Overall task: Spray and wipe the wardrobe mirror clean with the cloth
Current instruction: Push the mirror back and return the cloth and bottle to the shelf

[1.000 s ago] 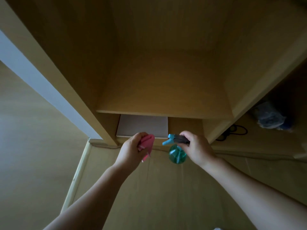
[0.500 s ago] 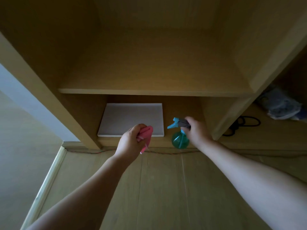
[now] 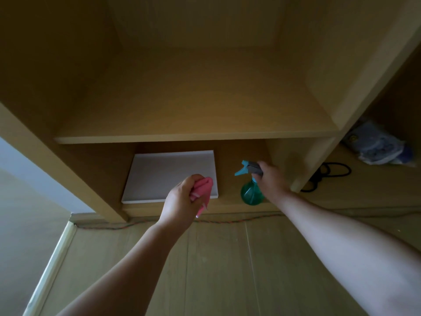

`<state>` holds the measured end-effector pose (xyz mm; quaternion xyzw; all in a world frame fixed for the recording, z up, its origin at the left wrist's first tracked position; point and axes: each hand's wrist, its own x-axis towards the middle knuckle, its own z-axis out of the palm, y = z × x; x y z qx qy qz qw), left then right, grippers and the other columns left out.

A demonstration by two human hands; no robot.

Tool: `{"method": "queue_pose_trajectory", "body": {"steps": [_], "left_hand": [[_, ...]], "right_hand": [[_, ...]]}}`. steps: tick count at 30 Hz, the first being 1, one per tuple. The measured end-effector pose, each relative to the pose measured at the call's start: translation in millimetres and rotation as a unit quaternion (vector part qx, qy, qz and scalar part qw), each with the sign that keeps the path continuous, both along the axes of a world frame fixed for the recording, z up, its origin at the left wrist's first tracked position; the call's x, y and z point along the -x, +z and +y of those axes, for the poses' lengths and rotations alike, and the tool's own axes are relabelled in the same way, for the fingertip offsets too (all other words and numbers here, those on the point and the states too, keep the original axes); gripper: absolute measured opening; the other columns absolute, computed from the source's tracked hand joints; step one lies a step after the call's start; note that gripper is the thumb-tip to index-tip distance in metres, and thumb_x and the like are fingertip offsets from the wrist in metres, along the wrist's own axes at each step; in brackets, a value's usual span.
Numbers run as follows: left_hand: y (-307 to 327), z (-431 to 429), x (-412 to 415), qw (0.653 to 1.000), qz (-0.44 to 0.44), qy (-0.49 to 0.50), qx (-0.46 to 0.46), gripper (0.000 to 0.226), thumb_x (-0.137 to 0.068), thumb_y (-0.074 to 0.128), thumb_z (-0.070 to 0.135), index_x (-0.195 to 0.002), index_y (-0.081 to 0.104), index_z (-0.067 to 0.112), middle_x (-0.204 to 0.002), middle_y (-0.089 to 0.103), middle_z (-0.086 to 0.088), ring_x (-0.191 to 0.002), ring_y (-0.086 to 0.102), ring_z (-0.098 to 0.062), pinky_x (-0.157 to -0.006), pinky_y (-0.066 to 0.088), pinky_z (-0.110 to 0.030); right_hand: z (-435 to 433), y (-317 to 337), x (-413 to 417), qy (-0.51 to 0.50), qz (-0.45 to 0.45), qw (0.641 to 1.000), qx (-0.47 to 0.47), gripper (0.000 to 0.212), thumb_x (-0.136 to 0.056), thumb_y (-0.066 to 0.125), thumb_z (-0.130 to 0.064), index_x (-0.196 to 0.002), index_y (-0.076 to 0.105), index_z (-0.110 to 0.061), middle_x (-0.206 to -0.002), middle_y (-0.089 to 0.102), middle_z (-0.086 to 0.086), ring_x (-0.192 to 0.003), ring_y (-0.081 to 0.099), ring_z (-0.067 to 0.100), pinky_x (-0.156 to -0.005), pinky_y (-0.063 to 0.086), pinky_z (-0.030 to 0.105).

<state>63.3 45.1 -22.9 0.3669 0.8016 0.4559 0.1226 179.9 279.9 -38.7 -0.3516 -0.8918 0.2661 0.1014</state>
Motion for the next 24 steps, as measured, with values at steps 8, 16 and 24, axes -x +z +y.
{"method": "queue_pose_trajectory", "body": {"steps": [8,16,24], "left_hand": [[0,8,-3,1.000,0.003,-0.016,-0.016,0.047,-0.079,0.068,0.008,-0.110,0.056,0.041,-0.093,0.059,0.025,-0.088,0.058,0.008,-0.061,0.044,-0.006],[0,12,-4,1.000,0.012,-0.028,-0.008,0.043,-0.078,0.067,0.008,-0.113,0.060,0.032,-0.091,0.057,0.026,-0.083,0.057,0.007,-0.063,0.042,-0.007],[-4,6,0,1.000,0.005,-0.022,-0.010,0.042,-0.077,0.067,0.010,-0.111,0.059,0.035,-0.092,0.059,0.025,-0.086,0.057,0.007,-0.063,0.042,-0.010]], "right_hand": [[-10,-5,-22,0.081,-0.082,0.969,-0.217,0.071,-0.088,0.065,-0.026,-0.148,0.029,-0.012,-0.144,0.035,0.015,-0.127,0.041,0.035,-0.102,0.040,0.044],[-23,-40,-48,0.309,-0.240,0.879,-0.272,0.049,-0.096,0.046,-0.015,-0.144,0.034,-0.009,-0.153,0.030,0.012,-0.133,0.040,0.038,-0.106,0.038,0.050],[-12,-65,-36,0.225,-0.320,0.901,-0.187,0.068,-0.098,0.040,-0.008,-0.155,0.004,-0.009,-0.162,-0.016,0.002,-0.149,-0.006,0.028,-0.120,0.005,0.039]]}}
